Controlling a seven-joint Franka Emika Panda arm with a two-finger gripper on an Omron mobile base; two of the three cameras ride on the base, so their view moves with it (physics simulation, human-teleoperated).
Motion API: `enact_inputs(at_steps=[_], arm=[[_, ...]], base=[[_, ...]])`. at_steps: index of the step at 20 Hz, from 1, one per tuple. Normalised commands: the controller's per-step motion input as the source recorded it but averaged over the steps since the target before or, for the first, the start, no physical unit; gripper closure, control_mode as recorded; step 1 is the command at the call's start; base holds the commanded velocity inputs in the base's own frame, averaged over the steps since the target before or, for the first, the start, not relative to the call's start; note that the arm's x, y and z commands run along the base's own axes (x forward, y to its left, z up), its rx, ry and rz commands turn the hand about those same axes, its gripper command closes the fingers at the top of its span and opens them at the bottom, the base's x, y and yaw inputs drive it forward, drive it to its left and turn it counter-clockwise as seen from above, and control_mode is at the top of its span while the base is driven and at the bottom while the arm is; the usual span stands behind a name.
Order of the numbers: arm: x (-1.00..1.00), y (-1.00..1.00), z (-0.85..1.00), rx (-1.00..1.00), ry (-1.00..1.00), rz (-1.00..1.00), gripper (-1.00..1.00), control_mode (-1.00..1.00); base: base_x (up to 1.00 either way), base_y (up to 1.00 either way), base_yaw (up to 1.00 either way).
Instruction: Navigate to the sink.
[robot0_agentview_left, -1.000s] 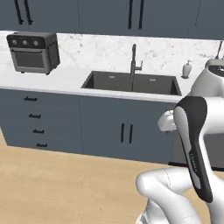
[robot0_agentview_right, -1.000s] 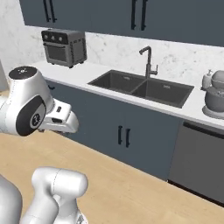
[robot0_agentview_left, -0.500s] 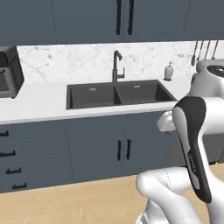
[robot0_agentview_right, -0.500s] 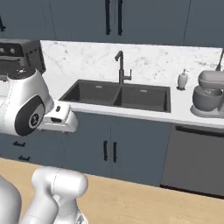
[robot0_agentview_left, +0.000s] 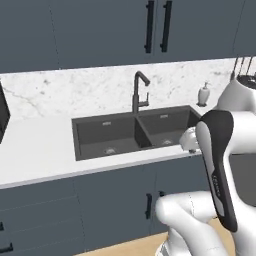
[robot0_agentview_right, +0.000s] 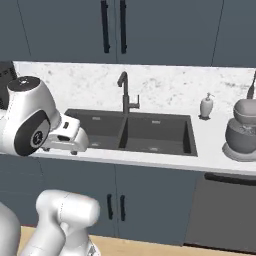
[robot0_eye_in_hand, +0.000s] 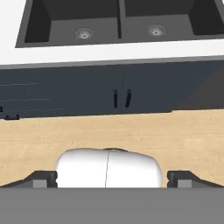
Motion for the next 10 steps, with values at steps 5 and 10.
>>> enact_inputs(at_steps=[5, 10], arm=[[0.0, 0.0, 0.0, 0.0, 0.0, 0.0, -1.0, 1.0], [0.0, 0.0, 0.0, 0.0, 0.0, 0.0, -1.0, 1.0]], base=[[0.82, -0.05, 0.05], [0.7, -0.28, 0.06]])
